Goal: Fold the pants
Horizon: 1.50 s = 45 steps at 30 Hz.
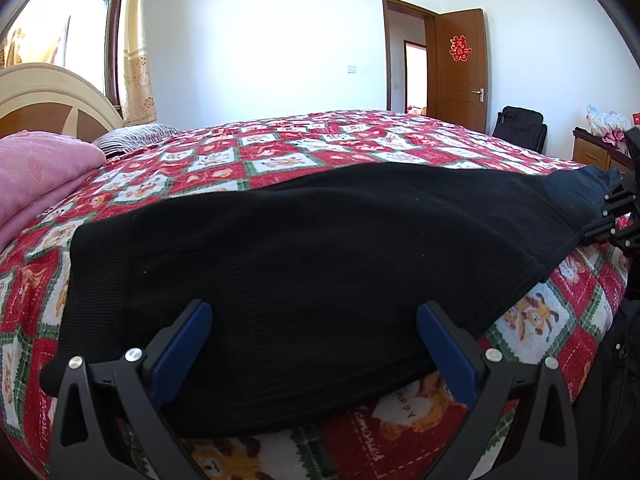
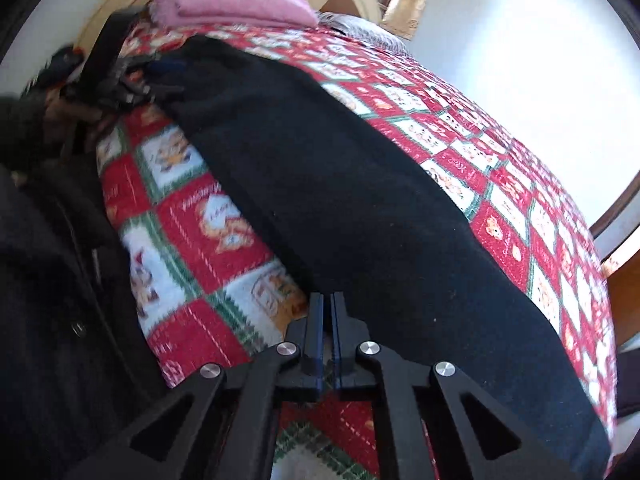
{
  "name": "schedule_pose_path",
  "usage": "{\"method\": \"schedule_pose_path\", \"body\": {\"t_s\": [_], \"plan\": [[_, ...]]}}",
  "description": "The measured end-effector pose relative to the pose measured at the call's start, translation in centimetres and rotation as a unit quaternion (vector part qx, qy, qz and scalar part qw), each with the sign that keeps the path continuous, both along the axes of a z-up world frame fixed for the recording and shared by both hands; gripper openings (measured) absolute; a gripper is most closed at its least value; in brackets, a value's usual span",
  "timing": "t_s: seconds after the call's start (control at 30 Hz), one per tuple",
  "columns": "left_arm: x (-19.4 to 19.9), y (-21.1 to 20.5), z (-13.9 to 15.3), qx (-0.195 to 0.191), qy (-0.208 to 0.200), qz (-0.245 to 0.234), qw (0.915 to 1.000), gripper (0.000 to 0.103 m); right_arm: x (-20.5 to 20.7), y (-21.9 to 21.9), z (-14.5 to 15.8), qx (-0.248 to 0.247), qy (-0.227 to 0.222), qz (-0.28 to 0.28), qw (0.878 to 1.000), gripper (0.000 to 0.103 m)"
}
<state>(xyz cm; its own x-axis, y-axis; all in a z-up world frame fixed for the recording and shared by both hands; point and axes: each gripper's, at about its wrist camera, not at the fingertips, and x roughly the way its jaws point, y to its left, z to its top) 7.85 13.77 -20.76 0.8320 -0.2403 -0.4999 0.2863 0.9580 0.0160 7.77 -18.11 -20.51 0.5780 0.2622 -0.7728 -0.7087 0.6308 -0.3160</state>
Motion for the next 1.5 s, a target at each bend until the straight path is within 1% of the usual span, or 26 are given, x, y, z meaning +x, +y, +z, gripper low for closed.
{"method": "schedule_pose_path", "body": {"t_s": [0.1,0.2,0.27,0.33,0.4,0.5,0.57,0.6,0.63,0.67,0.7,0.73,0.8,0.87,0.93,1.07,1.1,1.13,1.17,1.23,1.27,1.33,1.37,1.4,1.47,1.5], "plan": [[0.0,-0.1,0.0,0.001,0.002,0.002,1.0,0.103,-0.2,0.0,0.0,-0.001,0.0,0.003,1.0,0.003],[0.1,-0.3,0.5,0.008,0.014,0.004,0.9999,0.103,-0.5,-0.1,-0.1,-0.008,-0.004,0.016,1.0,0.004],[-0.1,-0.5,1.4,0.004,0.018,-0.001,0.9998,0.103,-0.5,-0.4,0.4,-0.001,0.012,0.016,1.0,0.005],[-0.5,-0.7,2.5,-0.003,0.0,-0.005,1.0,0.103,-0.5,-1.0,1.5,0.033,0.03,0.011,0.999,0.006],[-0.6,-1.1,3.4,-0.012,-0.007,-0.007,0.9999,0.103,-0.5,-1.4,2.3,0.059,0.031,0.006,0.998,0.006],[0.1,-2.3,3.6,-0.009,0.011,-0.004,0.9999,0.103,-0.2,-1.4,3.2,0.096,0.021,-0.01,0.995,0.006],[0.5,-3.4,3.2,-0.007,0.028,-0.01,0.9995,0.103,0.3,-1.4,3.3,0.128,0.029,-0.025,0.991,0.006],[0.6,-4.0,2.8,0.001,0.036,-0.014,0.9992,0.103,0.6,-1.3,3.1,0.136,0.035,-0.031,0.99,0.007],[0.8,-4.7,2.2,0.014,0.048,-0.021,0.9985,0.103,0.8,-1.1,2.8,0.134,0.043,-0.037,0.989,0.007],[1.0,-5.1,1.3,0.03,0.064,-0.026,0.9972,0.103,1.0,-0.9,2.1,0.119,0.054,-0.044,0.991,0.007],[0.8,-5.4,0.8,0.045,0.063,-0.026,0.9967,0.103,1.1,-0.6,1.3,0.1,0.064,-0.048,0.992,0.007],[0.4,-5.4,0.8,0.043,0.047,-0.027,0.9976,0.103,1.3,-0.5,0.7,0.088,0.074,-0.049,0.992,0.007],[0.4,-4.9,1.0,0.03,0.056,-0.027,0.9976,0.103,1.1,-0.3,0.4,0.081,0.071,-0.045,0.993,0.007],[0.4,-4.7,1.7,0.03,0.057,-0.02,0.9977,0.103,1.2,-0.5,0.9,0.085,0.07,-0.046,0.993,0.007],[0.1,-4.7,2.8,0.024,0.043,-0.016,0.9987,0.103,1.4,-1.1,1.8,0.091,0.057,-0.056,0.993,0.007],[0.0,-5.7,4.9,0.018,0.018,-0.026,0.9993,0.103,2.0,-4.2,4.5,0.107,0.027,-0.1,0.989,0.008],[0.1,-6.0,5.1,0.016,0.017,-0.032,0.9992,0.103,2.2,-5.8,5.5,0.117,0.018,-0.121,0.986,0.008],[0.3,-6.4,5.2,0.017,0.018,-0.039,0.9989,0.103,2.2,-6.9,6.0,0.124,0.016,-0.135,0.983,0.012],[0.4,-6.7,5.2,0.019,0.018,-0.043,0.9987,0.103,2.4,-8.4,6.8,0.131,0.013,-0.155,0.979,0.021],[0.9,-7.4,4.8,0.021,0.022,-0.05,0.9983,0.103,2.5,-12.2,8.5,0.144,-0.001,-0.208,0.967,0.034],[1.2,-7.8,4.6,0.02,0.025,-0.054,0.998,0.103,2.5,-13.9,9.1,0.148,-0.005,-0.23,0.962,0.035],[1.5,-8.6,4.3,0.015,0.03,-0.061,0.9976,0.103,2.1,-18.0,10.7,0.159,-0.02,-0.288,0.944,0.035],[1.6,-9.0,4.3,0.013,0.03,-0.065,0.9974,0.103,2.0,-20.2,11.6,0.168,-0.025,-0.32,0.932,0.035],[1.5,-9.4,4.2,0.013,0.03,-0.068,0.9972,0.103,1.7,-22.6,12.3,0.179,-0.029,-0.355,0.917,0.035],[1.5,-10.2,4.1,0.014,0.029,-0.078,0.9964,0.103,1.1,-26.2,13.2,0.2,-0.03,-0.403,0.892,0.035],[1.5,-10.6,3.9,0.019,0.029,-0.082,0.9961,0.103,0.7,-28.3,13.6,0.21,-0.031,-0.433,0.876,0.035]]}}
